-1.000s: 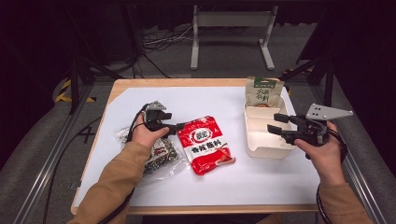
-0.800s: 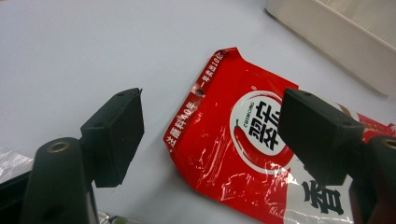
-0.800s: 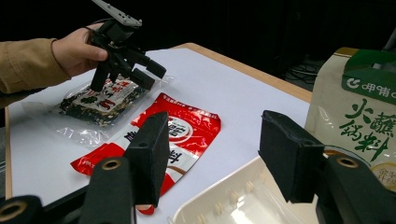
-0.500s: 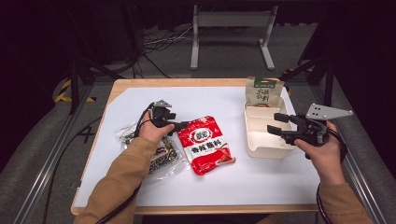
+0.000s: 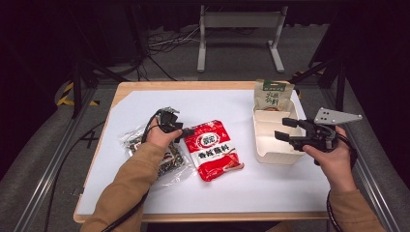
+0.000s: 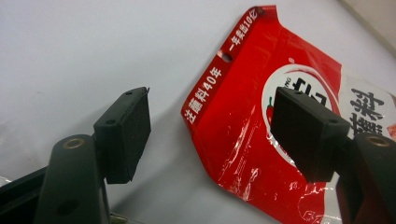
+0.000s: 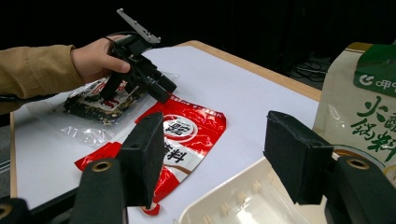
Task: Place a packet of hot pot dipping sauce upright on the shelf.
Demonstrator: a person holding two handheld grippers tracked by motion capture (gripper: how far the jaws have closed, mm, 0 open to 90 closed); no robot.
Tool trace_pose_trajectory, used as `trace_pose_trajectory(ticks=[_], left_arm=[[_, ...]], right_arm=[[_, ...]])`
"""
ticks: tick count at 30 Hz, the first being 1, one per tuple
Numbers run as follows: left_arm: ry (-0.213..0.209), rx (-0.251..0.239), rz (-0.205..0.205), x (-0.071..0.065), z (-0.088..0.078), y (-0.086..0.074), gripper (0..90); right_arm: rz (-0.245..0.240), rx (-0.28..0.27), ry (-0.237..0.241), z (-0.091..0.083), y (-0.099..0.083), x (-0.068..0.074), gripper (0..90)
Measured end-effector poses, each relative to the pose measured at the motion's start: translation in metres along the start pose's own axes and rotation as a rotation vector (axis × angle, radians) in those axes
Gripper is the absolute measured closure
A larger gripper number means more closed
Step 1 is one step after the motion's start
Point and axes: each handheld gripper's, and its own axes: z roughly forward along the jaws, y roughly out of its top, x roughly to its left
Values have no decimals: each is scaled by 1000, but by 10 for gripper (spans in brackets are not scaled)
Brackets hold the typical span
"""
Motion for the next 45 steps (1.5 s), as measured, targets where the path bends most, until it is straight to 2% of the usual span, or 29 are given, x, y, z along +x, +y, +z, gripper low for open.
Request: trace_pose_trajectory(ticks=[9, 13, 16, 25, 30, 35, 42, 45], left_arm=[[-13, 40, -1, -2, 2, 0, 364], [-37, 50, -7, -3, 3, 0, 376], [-70, 36, -12, -4, 4, 1, 390], [-98, 3, 17, -11, -3, 4, 422], [-103, -2, 66, -18, -7, 6, 443], [-114, 2, 91, -20, -8, 7, 471], [-138, 34, 137, -23, -5, 3, 507], [-126, 54, 157, -26, -3, 2, 523]], right_arm=[[2, 6, 0, 2, -2, 0, 365], [3, 8, -2, 2, -2, 0, 365], [-7, 9, -13, 2, -2, 0, 365], [-13, -7, -25, 0, -1, 0, 372], [-17, -13, -27, 0, -1, 0, 374], [-20, -7, -20, 2, -1, 1, 378], [-25, -6, -12, 3, -1, 2, 379], [-26, -6, -9, 3, 0, 2, 379]])
